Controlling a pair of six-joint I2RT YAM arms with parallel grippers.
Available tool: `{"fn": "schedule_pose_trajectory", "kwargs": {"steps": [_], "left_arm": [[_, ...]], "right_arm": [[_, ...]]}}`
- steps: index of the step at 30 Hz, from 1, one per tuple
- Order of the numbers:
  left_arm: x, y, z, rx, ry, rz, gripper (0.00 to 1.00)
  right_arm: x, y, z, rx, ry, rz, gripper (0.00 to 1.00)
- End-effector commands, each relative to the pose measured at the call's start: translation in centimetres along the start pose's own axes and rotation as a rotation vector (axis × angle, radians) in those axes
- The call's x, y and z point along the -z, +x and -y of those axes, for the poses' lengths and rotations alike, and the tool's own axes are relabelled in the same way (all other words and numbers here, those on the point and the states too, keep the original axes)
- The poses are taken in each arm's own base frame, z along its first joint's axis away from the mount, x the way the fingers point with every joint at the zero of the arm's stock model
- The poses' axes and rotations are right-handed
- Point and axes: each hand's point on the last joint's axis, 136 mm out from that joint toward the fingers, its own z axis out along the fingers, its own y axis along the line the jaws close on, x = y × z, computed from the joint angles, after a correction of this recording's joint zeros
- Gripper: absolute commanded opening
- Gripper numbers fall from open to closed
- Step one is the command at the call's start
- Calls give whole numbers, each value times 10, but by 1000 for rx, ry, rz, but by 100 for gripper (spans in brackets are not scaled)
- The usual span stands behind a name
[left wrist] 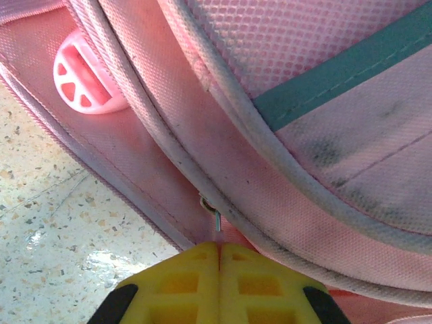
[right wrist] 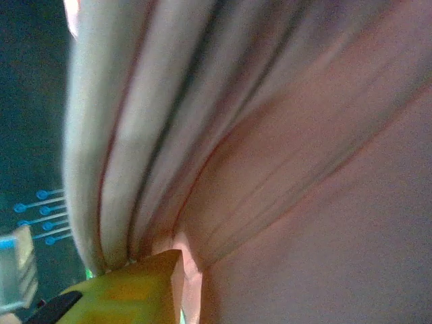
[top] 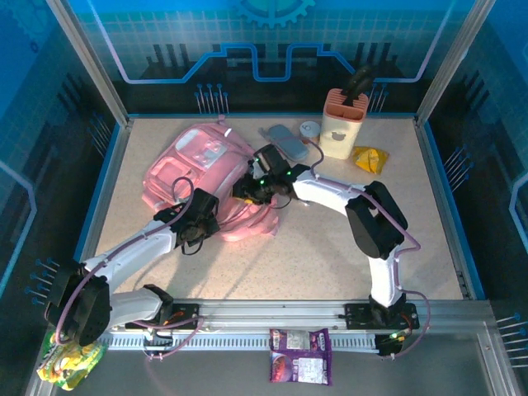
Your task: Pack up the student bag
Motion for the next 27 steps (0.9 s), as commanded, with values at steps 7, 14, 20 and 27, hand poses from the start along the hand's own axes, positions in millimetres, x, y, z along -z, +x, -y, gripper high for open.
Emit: {"fn": "schedule_pose_trajectory", "kwargs": {"steps": [7, 14, 20, 27], "left_arm": [[11, -10, -31, 9, -133, 77, 0], [6, -35, -63, 109, -157, 132, 0], [0, -57, -65, 133, -156, 145, 0], [5, -48, -53, 119, -80, 93, 24]], "right_arm": [[15, -1, -24, 59, -44, 49, 0], [27, 15, -14, 60, -36, 29, 0], [27, 26, -13, 74, -23, 31, 0], [51, 20, -23, 174, -6, 89, 42]]}}
